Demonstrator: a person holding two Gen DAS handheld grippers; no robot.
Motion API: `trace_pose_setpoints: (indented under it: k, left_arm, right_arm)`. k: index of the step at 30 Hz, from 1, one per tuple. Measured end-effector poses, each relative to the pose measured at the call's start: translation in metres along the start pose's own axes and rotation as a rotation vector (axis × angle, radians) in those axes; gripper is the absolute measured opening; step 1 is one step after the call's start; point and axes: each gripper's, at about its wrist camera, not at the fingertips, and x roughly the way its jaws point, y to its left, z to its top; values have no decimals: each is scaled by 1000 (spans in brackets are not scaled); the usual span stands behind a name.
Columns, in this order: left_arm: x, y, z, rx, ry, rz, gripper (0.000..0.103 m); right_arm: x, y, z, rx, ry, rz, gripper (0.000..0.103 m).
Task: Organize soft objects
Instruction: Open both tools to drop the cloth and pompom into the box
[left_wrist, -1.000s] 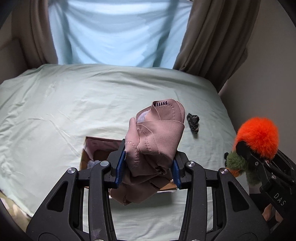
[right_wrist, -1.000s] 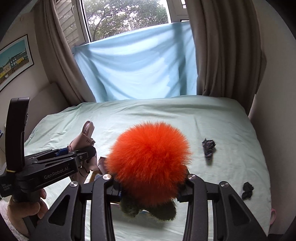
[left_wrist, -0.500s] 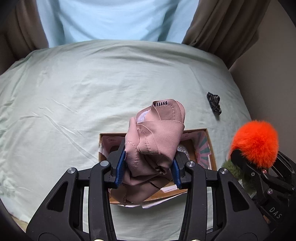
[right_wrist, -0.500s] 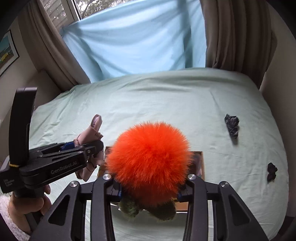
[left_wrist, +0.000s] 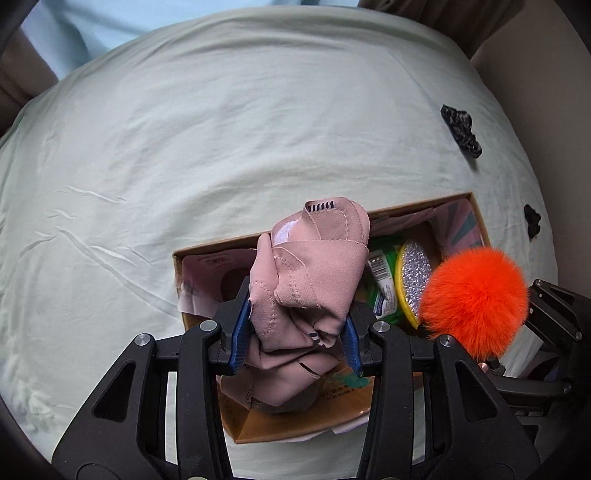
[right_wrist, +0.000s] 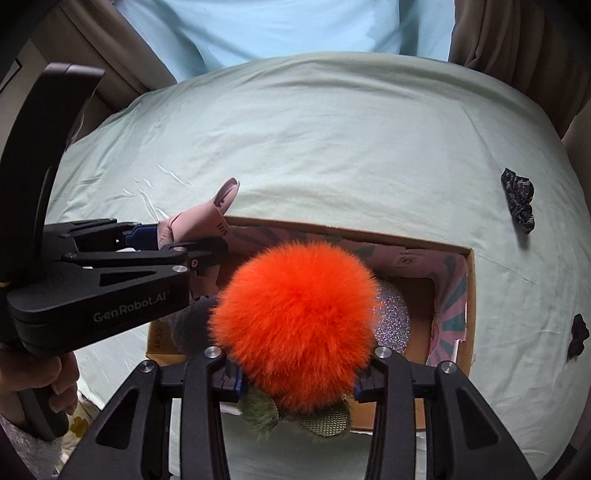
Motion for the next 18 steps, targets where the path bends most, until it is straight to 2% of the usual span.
trace_pose_setpoints:
  k: [6, 12, 13, 14, 15, 16, 17, 18]
  left_arm:
    - [40, -8, 3, 78, 85, 31, 38]
    - [49, -18, 1, 140, 121, 41, 39]
    - [48, -19, 2, 141, 126, 32, 42]
    - [46, -19, 2, 137, 124, 14, 59]
    - [43, -19, 3, 130, 123, -5, 89]
    - [41, -18, 4, 123, 125, -7, 100]
    - [39, -17, 4, 117, 124, 10, 103]
    - [35, -14, 4, 109, 112, 14, 103]
  right_arm:
    - [38, -5, -8, -78, 85, 22, 37]
    - [47, -11, -8, -153, 103, 42, 37]
    - [46, -10, -7, -169, 103, 48, 40]
    - [46, -9, -8, -189, 103, 64, 41]
    - [46, -7, -9, -204, 105, 80, 48]
    - [46, -7, -11, -220, 111, 87, 66]
    - [46, -6, -13, -235, 118, 89, 78]
    - [46, -5, -15, -246, 122, 92, 99]
